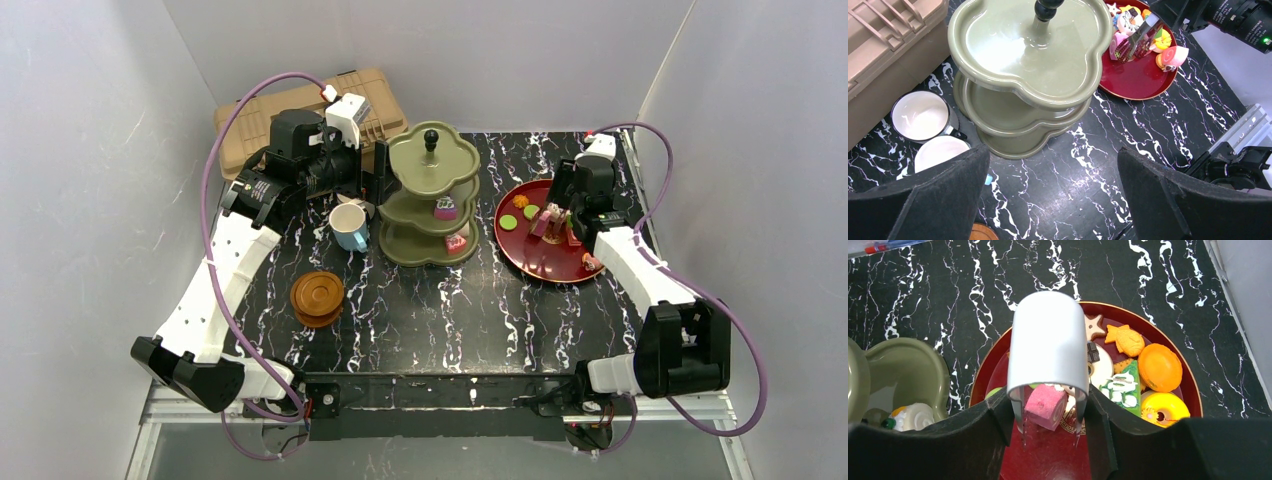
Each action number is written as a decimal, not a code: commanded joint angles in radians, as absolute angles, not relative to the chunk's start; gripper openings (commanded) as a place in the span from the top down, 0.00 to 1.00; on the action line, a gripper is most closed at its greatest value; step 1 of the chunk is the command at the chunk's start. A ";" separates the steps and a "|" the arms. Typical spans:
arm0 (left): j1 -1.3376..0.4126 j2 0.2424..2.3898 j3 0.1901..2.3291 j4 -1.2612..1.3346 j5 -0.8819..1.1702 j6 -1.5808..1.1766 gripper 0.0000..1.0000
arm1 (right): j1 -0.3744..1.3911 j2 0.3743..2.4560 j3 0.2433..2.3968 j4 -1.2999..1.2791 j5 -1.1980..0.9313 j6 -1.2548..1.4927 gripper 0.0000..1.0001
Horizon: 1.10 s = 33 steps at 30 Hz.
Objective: Serve the afternoon tea
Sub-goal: Pick up the desert from the tray.
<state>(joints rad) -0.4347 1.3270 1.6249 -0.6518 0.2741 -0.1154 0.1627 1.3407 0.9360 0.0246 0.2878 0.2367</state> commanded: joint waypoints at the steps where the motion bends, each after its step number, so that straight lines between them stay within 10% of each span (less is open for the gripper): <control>1: -0.429 1.301 1.642 -0.651 0.287 -0.114 0.02 | 0.158 1.348 0.991 0.061 0.282 0.245 0.42; 33: -0.429 1.283 1.610 -0.637 0.293 -0.117 0.02 | 0.192 1.389 1.024 0.082 0.347 0.218 0.48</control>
